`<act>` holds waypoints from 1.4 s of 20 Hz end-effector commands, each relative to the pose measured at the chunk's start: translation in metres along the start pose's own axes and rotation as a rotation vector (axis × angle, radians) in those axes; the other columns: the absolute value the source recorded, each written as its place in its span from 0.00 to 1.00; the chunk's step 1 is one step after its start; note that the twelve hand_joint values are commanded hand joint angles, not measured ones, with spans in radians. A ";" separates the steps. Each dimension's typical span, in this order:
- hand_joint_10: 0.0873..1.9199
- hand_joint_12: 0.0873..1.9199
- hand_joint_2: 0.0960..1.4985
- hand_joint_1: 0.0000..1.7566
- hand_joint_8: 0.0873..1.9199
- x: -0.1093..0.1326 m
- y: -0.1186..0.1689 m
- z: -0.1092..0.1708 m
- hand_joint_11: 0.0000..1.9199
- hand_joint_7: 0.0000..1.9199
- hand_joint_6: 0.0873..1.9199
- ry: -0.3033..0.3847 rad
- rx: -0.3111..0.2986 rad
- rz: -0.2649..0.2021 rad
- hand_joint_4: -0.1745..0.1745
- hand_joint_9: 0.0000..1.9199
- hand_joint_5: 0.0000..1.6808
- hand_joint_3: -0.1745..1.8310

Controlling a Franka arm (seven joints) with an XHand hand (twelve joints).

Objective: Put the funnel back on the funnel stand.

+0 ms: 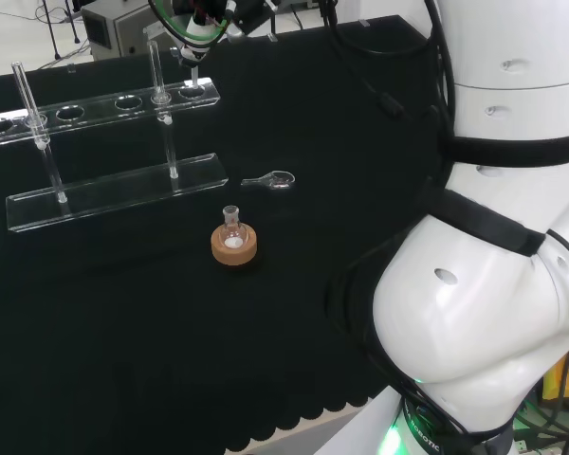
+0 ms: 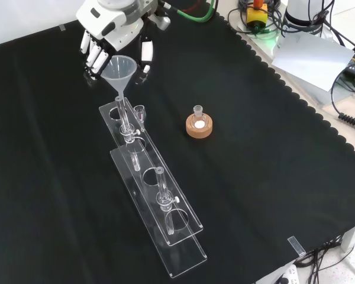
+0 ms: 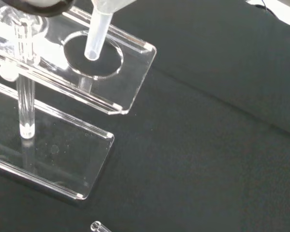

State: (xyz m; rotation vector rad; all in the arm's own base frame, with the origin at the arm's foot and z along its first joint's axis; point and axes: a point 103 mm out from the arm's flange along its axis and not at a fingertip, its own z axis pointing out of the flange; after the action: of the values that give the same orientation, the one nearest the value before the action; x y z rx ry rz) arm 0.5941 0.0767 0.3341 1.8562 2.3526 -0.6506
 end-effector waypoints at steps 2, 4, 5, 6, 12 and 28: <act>0.09 0.56 0.48 0.45 0.27 0.000 0.010 0.008 0.42 0.36 0.31 -0.007 0.004 -0.004 0.50 0.57 0.41 0.39; 0.09 0.56 0.48 0.45 0.27 0.001 0.012 0.009 0.42 0.36 0.31 -0.004 0.004 -0.007 0.50 0.57 0.41 0.39; 0.09 0.56 0.48 0.45 0.27 0.000 0.013 0.010 0.42 0.36 0.32 0.001 0.006 -0.010 0.50 0.57 0.41 0.39; 0.09 0.56 0.48 0.45 0.27 0.000 0.015 0.011 0.42 0.36 0.32 0.004 0.007 -0.012 0.50 0.57 0.41 0.39; 0.09 0.56 0.48 0.45 0.27 0.002 0.023 0.018 0.42 0.36 0.32 0.006 0.015 -0.022 0.50 0.57 0.41 0.39; 0.09 0.56 0.48 0.45 0.27 0.011 0.037 0.033 0.42 0.35 0.32 0.003 0.053 -0.029 0.49 0.57 0.41 0.39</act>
State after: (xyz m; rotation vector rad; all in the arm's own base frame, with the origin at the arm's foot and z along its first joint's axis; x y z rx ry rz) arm 0.6177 0.0831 0.2967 1.8369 2.3895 -0.7063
